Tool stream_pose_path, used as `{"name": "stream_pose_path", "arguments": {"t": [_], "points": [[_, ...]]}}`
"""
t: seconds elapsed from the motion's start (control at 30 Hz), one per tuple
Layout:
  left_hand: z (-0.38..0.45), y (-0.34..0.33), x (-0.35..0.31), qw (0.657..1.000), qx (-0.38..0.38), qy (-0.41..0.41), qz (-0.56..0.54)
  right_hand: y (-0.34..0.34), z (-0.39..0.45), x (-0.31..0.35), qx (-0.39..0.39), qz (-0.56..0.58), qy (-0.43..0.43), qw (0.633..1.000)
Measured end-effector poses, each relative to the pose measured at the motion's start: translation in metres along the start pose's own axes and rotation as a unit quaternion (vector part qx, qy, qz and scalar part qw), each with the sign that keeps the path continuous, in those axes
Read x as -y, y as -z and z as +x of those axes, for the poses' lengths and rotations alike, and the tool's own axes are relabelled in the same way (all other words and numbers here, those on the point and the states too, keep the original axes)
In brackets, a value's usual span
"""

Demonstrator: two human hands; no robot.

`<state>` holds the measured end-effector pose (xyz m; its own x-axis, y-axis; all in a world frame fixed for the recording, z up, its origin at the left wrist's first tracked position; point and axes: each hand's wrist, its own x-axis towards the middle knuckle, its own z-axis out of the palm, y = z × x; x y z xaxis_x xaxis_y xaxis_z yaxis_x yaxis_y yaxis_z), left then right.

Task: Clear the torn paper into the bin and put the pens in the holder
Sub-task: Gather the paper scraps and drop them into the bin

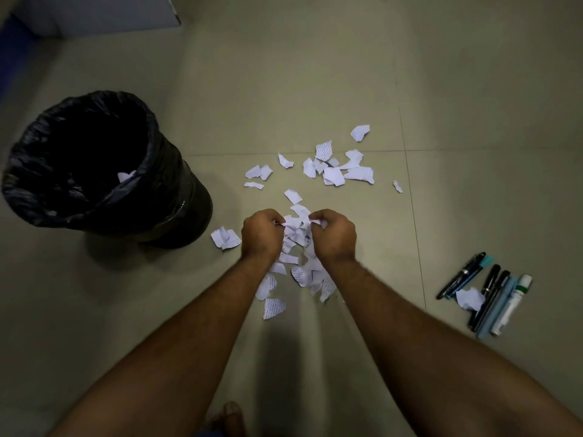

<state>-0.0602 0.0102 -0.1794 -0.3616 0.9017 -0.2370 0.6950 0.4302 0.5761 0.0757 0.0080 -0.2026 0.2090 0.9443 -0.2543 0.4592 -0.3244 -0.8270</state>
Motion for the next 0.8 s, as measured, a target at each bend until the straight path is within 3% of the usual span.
{"name": "stream_pose_path", "arguments": {"t": [0.1, 0.23, 0.43, 0.6, 0.8], "points": [[0.001, 0.027, -0.017, 0.999, -0.016, -0.008, -0.031, 0.002, -0.005, 0.036, -0.021, 0.082, 0.001, 0.996], [0.004, 0.085, -0.039, 0.995, -0.029, -0.021, -0.097, -0.003, -0.009, 0.101, 0.009, 0.166, 0.008, 0.986], [0.028, 0.216, -0.058, 0.990, -0.085, -0.106, -0.037, -0.025, -0.021, 0.222, 0.040, 0.240, 0.067, 0.968], [0.045, 0.300, -0.041, 0.990, -0.132, -0.058, 0.009, -0.067, -0.036, 0.299, 0.091, 0.161, 0.148, 0.972], [0.061, 0.304, 0.032, 0.989, -0.125, -0.003, 0.075, -0.123, -0.046, 0.312, 0.191, -0.052, 0.243, 0.950]]}}
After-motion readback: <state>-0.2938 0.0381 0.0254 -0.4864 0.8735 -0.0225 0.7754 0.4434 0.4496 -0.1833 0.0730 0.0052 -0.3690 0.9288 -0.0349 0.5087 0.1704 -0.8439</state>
